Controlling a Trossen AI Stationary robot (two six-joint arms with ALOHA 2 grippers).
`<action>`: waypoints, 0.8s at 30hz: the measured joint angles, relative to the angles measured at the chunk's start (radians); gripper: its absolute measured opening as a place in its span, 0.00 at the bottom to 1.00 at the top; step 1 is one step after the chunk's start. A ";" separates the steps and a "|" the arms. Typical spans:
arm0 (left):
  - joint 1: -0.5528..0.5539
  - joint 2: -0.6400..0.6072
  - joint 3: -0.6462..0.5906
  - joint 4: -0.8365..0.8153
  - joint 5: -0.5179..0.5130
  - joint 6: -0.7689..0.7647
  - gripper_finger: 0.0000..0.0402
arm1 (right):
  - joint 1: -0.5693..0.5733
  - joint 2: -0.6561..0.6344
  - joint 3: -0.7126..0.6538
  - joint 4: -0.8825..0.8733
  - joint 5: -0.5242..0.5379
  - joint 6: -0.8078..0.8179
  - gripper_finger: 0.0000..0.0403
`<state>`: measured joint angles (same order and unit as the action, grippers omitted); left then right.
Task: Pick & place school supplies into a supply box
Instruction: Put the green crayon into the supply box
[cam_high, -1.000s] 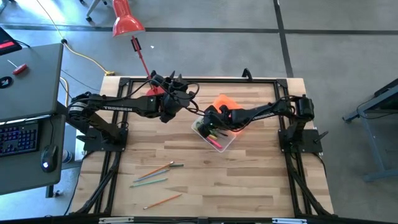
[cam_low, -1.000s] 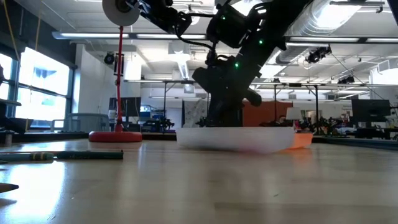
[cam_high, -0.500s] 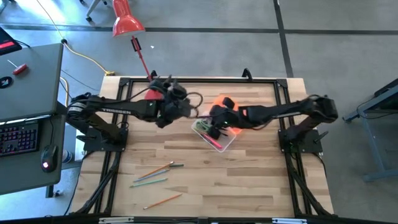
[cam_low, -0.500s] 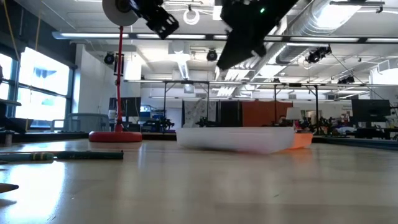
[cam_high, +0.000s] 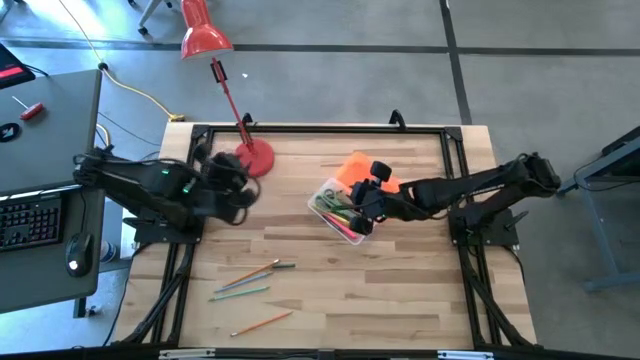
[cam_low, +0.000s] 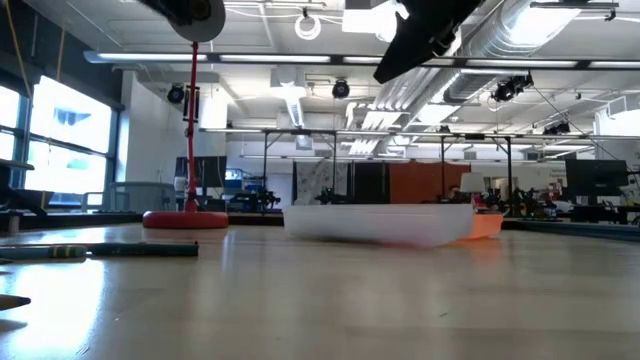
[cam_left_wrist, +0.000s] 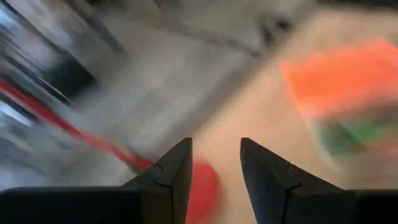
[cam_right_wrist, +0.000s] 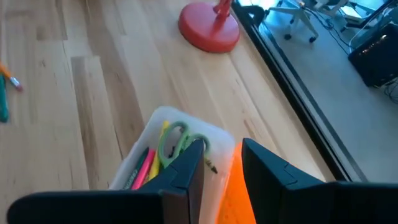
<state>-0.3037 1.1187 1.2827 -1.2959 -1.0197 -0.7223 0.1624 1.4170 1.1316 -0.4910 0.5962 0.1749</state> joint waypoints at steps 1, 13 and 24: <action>-0.002 -0.019 -0.001 -0.035 0.098 -0.054 0.41 | 0.002 0.000 0.000 -0.002 0.001 -0.001 0.22; -0.018 0.043 -0.003 0.066 0.227 0.003 0.41 | 0.020 0.183 -0.003 0.300 -0.371 -0.189 0.22; -0.017 0.039 -0.002 0.051 0.273 -0.069 0.41 | 0.089 0.573 -0.001 0.952 -0.685 -0.362 0.22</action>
<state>-0.3210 1.1580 1.2808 -1.2446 -0.7469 -0.7910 0.2510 1.9899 1.1305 0.4612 -0.0888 -0.1869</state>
